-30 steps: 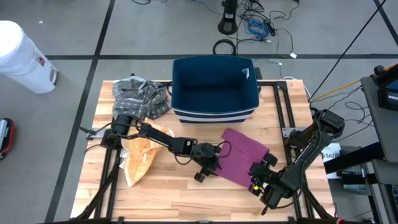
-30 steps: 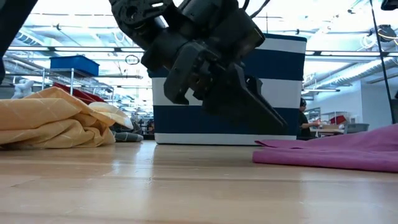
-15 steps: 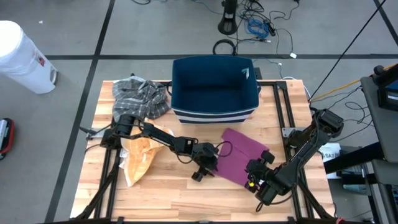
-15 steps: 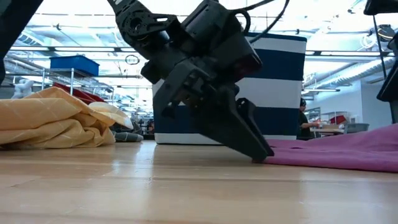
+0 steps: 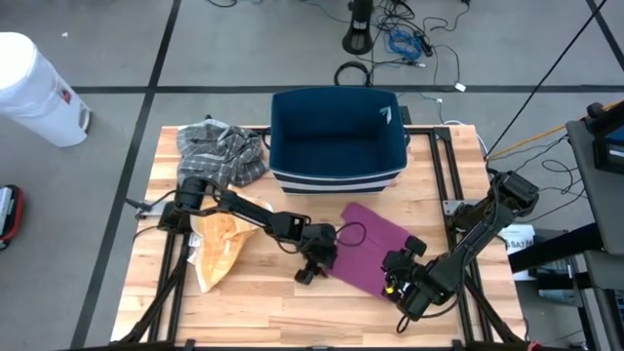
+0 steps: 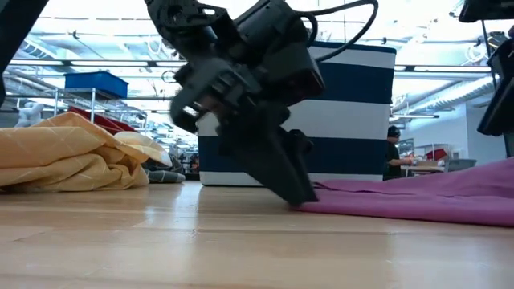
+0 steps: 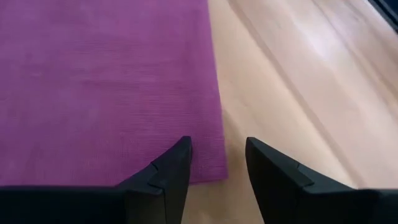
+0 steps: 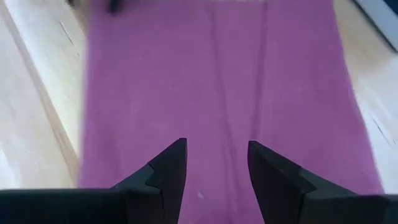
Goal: Fold towel
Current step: Fold the purple towel
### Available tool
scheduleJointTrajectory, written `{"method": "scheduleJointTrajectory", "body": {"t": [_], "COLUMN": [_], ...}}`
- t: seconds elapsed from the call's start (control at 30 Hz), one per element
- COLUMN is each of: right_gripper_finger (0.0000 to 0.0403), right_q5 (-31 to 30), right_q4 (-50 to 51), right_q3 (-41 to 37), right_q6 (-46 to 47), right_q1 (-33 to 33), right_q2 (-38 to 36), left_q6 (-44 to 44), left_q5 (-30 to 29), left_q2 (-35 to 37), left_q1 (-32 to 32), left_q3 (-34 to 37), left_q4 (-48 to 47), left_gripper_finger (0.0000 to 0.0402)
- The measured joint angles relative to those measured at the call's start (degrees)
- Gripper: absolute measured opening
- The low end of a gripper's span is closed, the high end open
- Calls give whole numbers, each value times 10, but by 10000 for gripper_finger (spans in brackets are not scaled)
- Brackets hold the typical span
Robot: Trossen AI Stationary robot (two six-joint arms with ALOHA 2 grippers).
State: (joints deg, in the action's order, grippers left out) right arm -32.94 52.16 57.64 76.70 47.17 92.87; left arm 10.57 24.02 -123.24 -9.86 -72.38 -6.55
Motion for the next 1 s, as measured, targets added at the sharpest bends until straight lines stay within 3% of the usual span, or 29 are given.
{"method": "scheduleJointTrajectory", "body": {"t": [0.27, 0.5, 0.77, 1.0], "right_gripper_finger": [155, 155, 155, 155], "right_q5": [77, 55, 105, 107], "right_q4": [-5, 9, -17, -11], "right_q3": [-35, -38, -38, -38], "right_q6": [-40, -42, -52, 3], "right_q1": [-15, -15, 0, 36], "right_q2": [32, 43, 42, 42], "left_q6": [-33, -51, -58, -57], "left_q5": [9, 42, 47, 39], "left_q2": [6, 6, 6, 20], "left_q1": [-7, -7, -8, -10], "left_q3": [-1, -2, -2, 0], "left_q4": [-65, -93, -94, -92], "left_gripper_finger": [163, 163, 163, 163]}}
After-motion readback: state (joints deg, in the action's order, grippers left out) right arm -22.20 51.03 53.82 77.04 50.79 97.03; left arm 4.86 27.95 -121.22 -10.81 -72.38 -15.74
